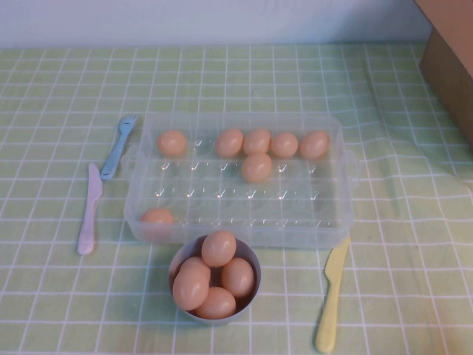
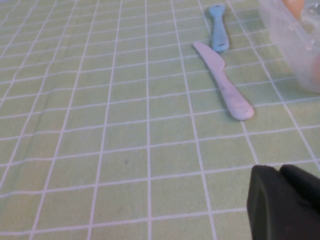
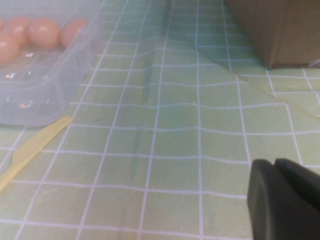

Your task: Take an egg out of the egg box

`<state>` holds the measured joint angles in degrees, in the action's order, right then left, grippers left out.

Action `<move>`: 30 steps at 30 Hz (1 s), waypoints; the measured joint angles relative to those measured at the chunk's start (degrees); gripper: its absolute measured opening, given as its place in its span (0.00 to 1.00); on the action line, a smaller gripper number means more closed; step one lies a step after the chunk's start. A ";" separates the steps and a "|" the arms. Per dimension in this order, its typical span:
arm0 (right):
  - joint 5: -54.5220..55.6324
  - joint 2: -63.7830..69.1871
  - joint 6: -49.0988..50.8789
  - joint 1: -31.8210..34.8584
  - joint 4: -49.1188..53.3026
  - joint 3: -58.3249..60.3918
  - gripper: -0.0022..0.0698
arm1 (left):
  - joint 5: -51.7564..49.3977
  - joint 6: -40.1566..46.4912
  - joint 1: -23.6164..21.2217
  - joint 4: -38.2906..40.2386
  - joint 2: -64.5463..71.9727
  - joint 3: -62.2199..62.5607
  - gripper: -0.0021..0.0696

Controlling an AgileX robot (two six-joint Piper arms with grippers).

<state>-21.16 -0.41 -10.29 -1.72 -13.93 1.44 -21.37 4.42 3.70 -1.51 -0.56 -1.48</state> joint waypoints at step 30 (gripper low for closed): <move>10.66 -0.09 0.00 0.00 -30.32 0.00 0.01 | 0.00 0.00 0.00 0.00 0.00 0.00 0.03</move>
<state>-10.50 -0.51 -10.29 -1.72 -44.25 1.44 -21.37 4.42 3.70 -1.51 -0.56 -1.48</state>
